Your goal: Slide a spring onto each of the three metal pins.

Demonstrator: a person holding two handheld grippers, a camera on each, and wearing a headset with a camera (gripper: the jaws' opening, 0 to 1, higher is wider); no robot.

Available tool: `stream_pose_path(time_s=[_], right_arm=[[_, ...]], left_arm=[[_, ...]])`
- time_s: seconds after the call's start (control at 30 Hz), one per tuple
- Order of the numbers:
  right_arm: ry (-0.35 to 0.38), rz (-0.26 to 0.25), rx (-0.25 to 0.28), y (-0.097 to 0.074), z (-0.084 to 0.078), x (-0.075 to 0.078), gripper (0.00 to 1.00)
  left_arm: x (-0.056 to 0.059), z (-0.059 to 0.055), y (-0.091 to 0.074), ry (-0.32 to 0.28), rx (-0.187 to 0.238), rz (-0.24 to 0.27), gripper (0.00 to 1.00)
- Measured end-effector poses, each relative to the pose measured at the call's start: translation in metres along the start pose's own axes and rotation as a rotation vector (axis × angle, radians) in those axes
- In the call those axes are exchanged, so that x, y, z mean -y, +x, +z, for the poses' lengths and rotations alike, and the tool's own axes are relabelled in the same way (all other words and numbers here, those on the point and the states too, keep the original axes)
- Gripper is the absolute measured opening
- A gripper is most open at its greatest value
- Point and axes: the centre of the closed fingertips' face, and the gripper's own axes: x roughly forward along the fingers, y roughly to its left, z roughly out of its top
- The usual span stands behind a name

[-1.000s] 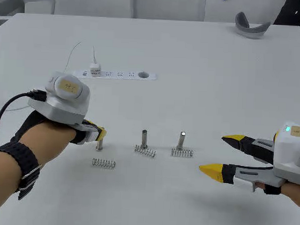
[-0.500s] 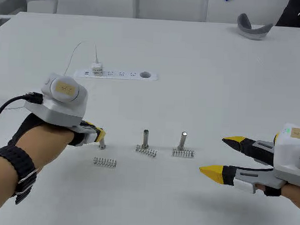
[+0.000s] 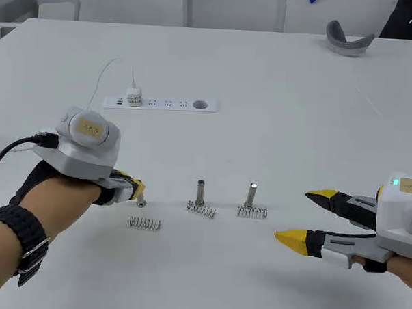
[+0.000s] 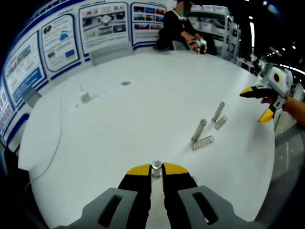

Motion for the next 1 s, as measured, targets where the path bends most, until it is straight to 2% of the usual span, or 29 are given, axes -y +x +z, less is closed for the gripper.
stream_pose_path(time_s=[0.53,1.0], right_arm=[[-0.004,0.006,-0.005,0.0008,-0.0015,-0.0003,0.62],[-0.008,0.004,-0.003,0.0008,0.0001,-0.0020,0.62]], left_arm=[[0.0011,-0.0017,-0.0021,0.011,0.026,-0.004,0.09],[0.0001,0.0006,-0.0065,0.008,0.059,-0.005,0.18]])
